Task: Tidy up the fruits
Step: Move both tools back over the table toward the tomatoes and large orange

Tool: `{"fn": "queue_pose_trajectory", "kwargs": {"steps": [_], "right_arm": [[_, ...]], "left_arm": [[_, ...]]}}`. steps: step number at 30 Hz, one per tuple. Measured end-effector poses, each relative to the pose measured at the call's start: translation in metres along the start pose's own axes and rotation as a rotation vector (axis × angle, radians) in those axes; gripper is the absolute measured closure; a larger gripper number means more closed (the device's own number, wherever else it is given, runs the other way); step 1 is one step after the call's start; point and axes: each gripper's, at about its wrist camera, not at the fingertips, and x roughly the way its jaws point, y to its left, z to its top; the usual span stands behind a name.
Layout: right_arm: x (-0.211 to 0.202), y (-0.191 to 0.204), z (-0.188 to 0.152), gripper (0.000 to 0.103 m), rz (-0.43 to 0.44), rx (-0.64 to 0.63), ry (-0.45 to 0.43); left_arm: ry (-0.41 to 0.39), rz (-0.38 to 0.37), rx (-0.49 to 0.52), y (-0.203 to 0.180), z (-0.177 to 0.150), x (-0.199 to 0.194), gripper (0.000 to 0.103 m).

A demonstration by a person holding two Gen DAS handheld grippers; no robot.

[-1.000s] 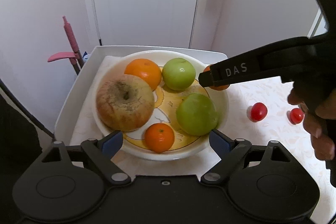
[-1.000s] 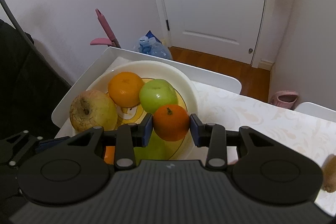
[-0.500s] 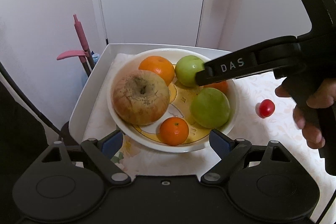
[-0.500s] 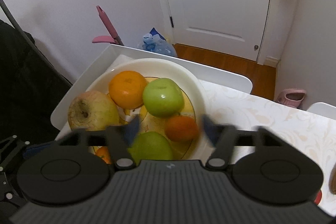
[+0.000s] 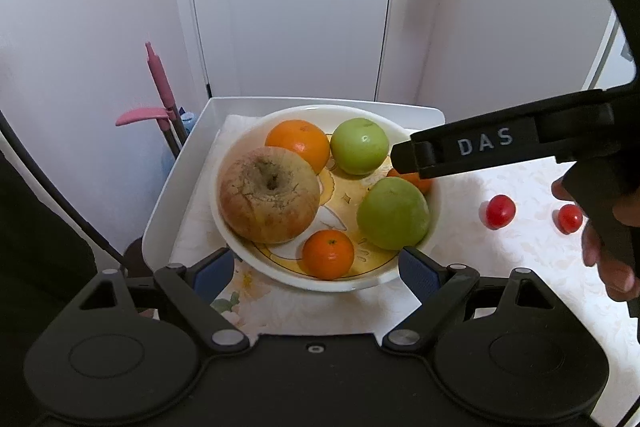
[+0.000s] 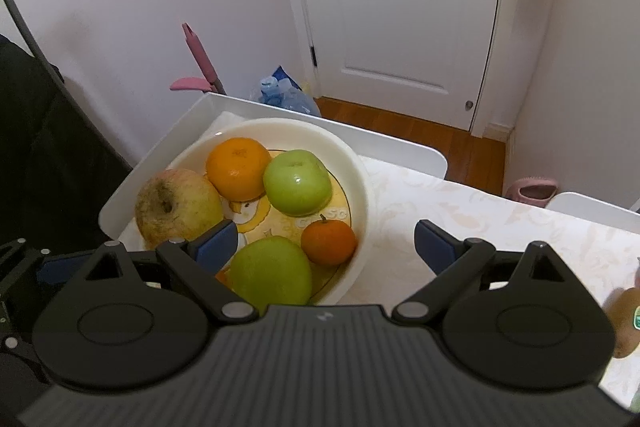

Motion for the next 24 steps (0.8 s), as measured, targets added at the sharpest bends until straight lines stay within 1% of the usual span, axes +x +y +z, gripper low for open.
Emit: {"fn": "queue_pose_trajectory", "kwargs": {"steps": [9, 13, 16, 24], "right_arm": [[-0.044, -0.012, -0.016, 0.000, 0.021, 0.018, -0.033], [-0.068, -0.024, -0.026, 0.000, 0.019, 0.021, -0.048], [-0.085, -0.038, -0.036, 0.000, 0.014, 0.035, -0.059], [-0.131, -0.086, -0.064, 0.000, -0.012, 0.068, -0.080]], "left_arm": [[-0.033, 0.028, 0.003, -0.022, -0.005, -0.028, 0.011], [-0.047, 0.036, 0.005, -0.039, -0.008, -0.042, 0.011], [-0.046, 0.030, 0.015, -0.056, -0.008, -0.050, 0.011], [-0.080, 0.000, 0.055, -0.115, -0.012, -0.068, 0.011]]}}
